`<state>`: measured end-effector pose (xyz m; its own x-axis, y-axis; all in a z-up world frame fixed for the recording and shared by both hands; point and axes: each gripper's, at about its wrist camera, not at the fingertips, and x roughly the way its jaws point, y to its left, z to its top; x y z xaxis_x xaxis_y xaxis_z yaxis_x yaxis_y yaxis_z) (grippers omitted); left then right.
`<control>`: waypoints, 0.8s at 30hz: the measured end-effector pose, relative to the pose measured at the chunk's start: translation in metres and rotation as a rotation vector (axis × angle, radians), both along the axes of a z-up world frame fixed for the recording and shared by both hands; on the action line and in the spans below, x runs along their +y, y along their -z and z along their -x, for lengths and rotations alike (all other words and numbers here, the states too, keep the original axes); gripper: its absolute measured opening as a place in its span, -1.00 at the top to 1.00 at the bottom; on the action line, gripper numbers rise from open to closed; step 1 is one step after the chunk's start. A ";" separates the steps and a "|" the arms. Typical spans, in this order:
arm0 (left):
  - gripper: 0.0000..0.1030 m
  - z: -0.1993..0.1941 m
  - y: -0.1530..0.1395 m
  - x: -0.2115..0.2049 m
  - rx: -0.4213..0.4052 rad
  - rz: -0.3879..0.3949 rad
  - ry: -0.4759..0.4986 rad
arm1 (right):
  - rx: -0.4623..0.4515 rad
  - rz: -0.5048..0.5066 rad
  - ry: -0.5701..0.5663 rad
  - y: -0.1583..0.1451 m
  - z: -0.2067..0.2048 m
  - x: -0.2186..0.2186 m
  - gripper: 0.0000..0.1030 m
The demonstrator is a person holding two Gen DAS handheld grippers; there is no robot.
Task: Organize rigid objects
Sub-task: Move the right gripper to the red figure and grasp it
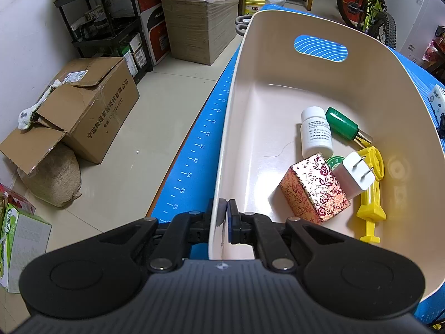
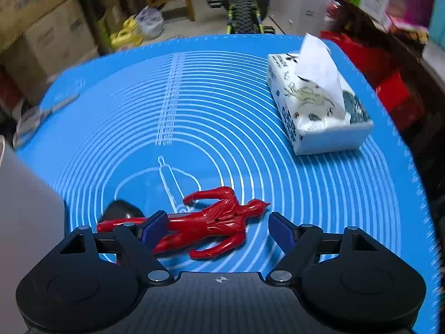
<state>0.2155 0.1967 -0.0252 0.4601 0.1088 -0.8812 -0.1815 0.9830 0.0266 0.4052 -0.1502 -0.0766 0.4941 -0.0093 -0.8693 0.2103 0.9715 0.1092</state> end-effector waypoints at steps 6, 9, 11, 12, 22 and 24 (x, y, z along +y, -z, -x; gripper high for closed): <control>0.81 0.000 0.000 0.000 0.000 -0.001 0.000 | -0.023 -0.159 0.113 0.009 0.000 -0.017 -0.61; 0.81 0.000 0.000 0.000 0.000 -0.001 0.000 | 0.004 -0.179 0.129 0.016 -0.002 -0.017 -0.59; 0.81 0.000 0.000 0.000 0.000 0.000 0.000 | 0.014 -0.201 0.144 0.022 -0.003 -0.016 -0.58; 0.81 0.000 0.000 0.000 0.000 0.000 0.000 | 0.013 -0.204 0.153 0.024 -0.003 -0.015 -0.58; 0.81 0.000 0.001 -0.001 0.001 0.000 -0.001 | 0.010 -0.095 0.138 0.026 -0.013 0.006 -0.39; 0.81 0.000 0.001 -0.001 0.001 -0.001 -0.001 | 0.004 -0.075 0.115 0.025 -0.012 0.006 -0.14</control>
